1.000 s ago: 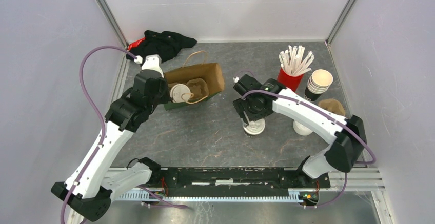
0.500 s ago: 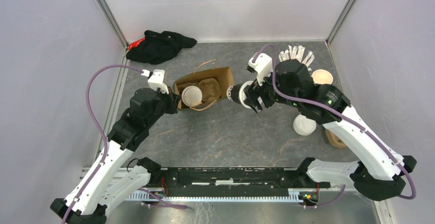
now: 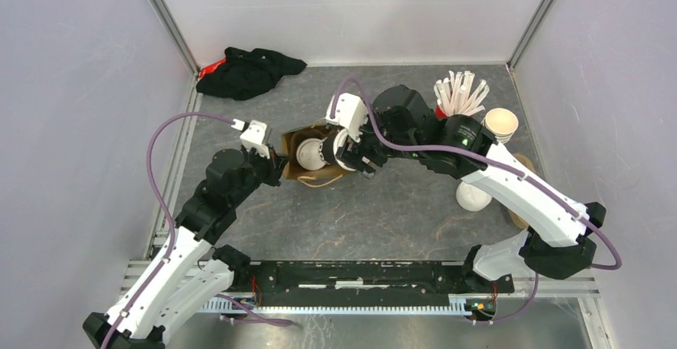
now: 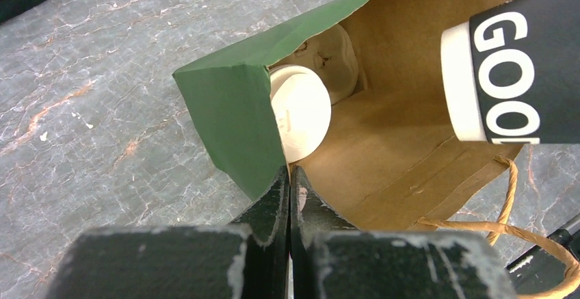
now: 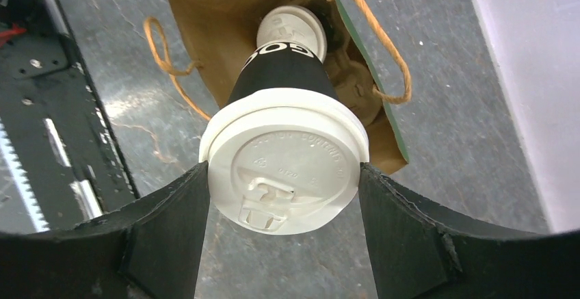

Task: Pack the takeout coffee

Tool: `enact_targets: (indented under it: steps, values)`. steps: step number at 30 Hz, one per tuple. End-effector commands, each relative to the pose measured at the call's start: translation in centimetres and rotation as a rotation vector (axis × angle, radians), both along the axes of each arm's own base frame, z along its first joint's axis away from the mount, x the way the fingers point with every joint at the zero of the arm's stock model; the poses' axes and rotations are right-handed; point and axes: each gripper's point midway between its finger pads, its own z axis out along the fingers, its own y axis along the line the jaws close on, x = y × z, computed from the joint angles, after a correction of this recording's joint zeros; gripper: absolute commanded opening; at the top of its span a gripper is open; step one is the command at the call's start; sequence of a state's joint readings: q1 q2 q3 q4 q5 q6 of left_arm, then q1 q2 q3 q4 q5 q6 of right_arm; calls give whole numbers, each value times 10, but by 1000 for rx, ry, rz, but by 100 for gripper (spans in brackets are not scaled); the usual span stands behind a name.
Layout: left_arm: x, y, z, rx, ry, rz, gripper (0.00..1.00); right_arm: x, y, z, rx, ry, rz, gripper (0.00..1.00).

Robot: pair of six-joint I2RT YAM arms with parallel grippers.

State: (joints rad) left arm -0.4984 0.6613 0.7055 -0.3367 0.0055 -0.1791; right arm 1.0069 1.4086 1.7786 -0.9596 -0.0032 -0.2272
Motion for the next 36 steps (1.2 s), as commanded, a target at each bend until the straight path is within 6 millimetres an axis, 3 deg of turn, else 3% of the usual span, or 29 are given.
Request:
enact_targets:
  steps: [1,5,7,13,21,27,36]
  values:
    - [5,-5,19,-17,-94,-30,2,14,-4,-1,-105,-130,-6,48]
    - [3,-5,9,-15,-90,-37,2,29,11,-7,-180,-221,17,47]
    - [3,-5,7,-22,-101,-37,2,30,13,-22,-257,-236,44,46]
    - [5,-7,-2,-36,-105,-38,2,33,22,-41,-376,-307,101,42]
    - [0,-18,2,-101,-92,-82,2,44,12,-78,-576,-368,110,36]
    - [-8,-27,7,-120,-76,-142,2,59,9,-90,-644,-413,47,34]
    - [-21,-23,-8,-96,-44,-164,2,78,12,-101,-641,-373,46,33]
